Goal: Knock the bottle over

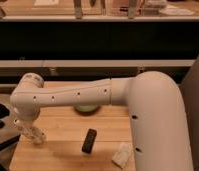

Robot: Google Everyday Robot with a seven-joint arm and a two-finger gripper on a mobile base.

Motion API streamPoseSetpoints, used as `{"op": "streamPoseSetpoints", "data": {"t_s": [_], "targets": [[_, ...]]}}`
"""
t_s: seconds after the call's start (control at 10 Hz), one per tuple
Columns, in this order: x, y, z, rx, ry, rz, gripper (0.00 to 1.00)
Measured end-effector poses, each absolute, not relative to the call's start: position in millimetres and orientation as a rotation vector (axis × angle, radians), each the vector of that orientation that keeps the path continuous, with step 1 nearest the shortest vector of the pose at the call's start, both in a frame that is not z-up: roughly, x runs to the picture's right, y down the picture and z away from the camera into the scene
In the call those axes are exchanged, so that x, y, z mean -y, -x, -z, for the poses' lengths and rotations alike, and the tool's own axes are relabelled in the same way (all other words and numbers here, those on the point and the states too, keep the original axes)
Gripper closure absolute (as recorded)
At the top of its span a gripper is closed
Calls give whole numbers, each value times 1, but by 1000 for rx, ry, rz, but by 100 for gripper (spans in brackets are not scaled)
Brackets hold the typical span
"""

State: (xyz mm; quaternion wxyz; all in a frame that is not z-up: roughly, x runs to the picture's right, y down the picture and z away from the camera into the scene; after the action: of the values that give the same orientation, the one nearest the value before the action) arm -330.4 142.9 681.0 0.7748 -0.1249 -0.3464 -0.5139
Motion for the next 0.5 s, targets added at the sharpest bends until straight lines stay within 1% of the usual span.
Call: {"op": "streamPoseSetpoints", "data": {"t_s": [0.5], "targets": [[-152,329,-672,756,263,1105,100]]}}
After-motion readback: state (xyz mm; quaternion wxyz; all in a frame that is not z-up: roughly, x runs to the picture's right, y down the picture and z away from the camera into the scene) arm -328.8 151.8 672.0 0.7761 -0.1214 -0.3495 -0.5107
